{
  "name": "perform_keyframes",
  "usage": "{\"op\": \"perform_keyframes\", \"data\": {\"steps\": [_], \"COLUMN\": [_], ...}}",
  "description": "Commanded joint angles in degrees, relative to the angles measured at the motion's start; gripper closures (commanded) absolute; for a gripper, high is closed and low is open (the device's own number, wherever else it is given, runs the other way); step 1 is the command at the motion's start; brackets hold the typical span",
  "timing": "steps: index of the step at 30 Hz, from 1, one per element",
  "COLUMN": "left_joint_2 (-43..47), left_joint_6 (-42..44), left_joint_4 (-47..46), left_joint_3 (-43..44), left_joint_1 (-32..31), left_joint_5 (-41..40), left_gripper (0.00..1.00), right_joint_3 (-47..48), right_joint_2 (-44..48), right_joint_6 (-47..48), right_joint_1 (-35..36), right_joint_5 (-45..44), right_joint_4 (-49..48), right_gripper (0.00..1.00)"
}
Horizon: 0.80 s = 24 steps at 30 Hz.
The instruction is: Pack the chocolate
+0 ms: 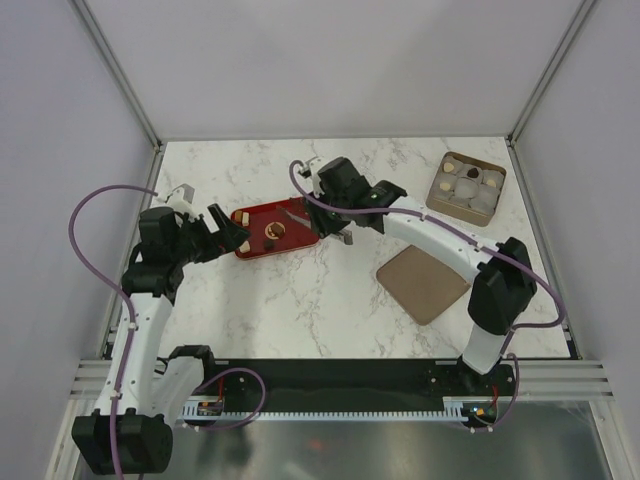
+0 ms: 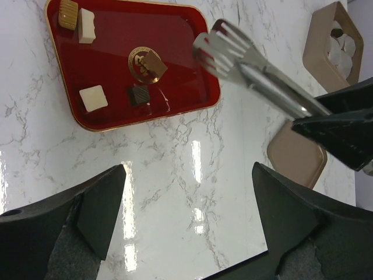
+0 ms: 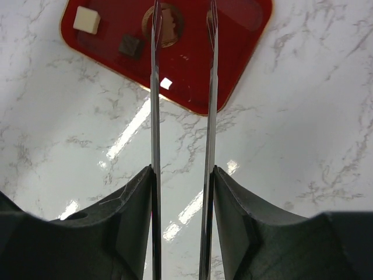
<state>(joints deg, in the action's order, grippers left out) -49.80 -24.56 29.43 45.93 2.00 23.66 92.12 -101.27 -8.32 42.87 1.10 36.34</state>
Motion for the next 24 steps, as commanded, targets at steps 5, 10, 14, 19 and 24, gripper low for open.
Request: {"op": "perform_keyframes", "data": {"steps": [5,10,14,19,24], "left_joint_2": [4.4,5.3,4.8,4.4,4.4], "left_joint_6": [2.0,2.0,2.0,2.1,2.1], "left_joint_4": [-1.4,-1.2,-1.2,-1.1,-1.0], "left_joint_3": [0.1,0.0,0.1,0.2,0.2], "left_joint_1": [-0.2,-0.2,-0.2,-0.2,-0.2], "left_joint_5": [-2.9,-3.5,-3.2,-3.3,-3.1], "left_gripper": [0.03,0.03,0.03,0.03,0.03], "right_joint_3": [-2.9,-2.2,-1.9,-1.4,-1.7], "right_joint_2": [-3.2,-6.7,-8.1,-10.0,-10.7], "right_joint_6": [3.9,5.0,5.6,6.4,6.1], "right_joint_1": [4.1,5.7,6.6,8.2,8.5], "right_joint_5": [0.3,-0.7,-2.1,-5.2,-7.7], "right_joint_4": [-8.3,-9.8,-10.8,-10.6,-9.8], "right_gripper": [0.48,0.48,0.48,0.48,0.5]}}
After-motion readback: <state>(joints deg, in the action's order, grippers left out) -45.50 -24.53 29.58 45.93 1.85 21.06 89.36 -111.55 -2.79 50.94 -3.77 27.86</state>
